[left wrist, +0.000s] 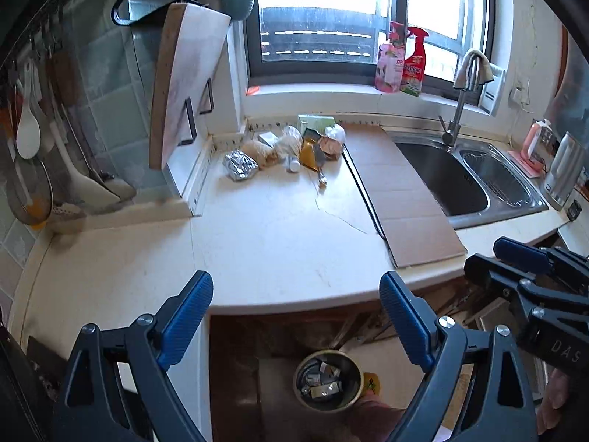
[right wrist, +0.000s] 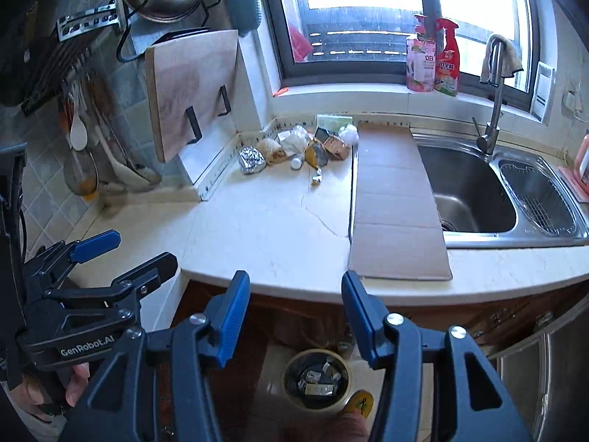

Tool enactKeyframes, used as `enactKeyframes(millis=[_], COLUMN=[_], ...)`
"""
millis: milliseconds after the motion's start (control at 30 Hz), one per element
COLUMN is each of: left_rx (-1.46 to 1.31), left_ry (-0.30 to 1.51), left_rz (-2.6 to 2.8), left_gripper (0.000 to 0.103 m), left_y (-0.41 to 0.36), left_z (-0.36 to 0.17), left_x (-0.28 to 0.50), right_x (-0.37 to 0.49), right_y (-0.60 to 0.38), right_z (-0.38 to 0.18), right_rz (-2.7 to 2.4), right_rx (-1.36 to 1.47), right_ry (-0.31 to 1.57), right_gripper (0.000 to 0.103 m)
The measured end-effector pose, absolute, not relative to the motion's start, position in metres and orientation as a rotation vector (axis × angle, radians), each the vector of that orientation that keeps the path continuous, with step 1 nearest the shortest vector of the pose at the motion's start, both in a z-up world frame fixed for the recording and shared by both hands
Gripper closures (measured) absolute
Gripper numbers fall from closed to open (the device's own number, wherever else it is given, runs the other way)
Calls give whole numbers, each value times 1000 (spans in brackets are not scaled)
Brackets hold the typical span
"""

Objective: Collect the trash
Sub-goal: 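Raise both grippers back toward the counter, then grasp the foil ball with the left gripper while the right gripper grasps the white plastic bag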

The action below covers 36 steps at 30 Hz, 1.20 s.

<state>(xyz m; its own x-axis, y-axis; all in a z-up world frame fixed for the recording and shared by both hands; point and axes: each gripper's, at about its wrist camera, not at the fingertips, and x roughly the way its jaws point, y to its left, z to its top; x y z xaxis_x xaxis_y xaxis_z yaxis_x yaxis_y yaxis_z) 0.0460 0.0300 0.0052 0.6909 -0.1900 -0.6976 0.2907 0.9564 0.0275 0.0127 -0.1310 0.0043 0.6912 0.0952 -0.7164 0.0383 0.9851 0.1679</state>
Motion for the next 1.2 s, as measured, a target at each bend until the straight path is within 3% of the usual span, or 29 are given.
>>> enactKeyframes(millis=[433,733,833,1200], left_rx=[98,-12,-33,-135], left_ry=[740,824,843,924], left_rz=[15,179,226,353], left_gripper=[12,12,12,12], left_y=[21,7,4,18], left_z=[-10,-55,-72,-129], left_x=[186,313,345,421], right_x=[162,314,365,489], right_y=[-168,-187,-188,-166], right_z=[-12,-43,-58,-124], right_rz=[171,288,313,347], right_rx=[202,175,152,120], right_ry=[865,955,967,1062], right_gripper=[50,49,41,41])
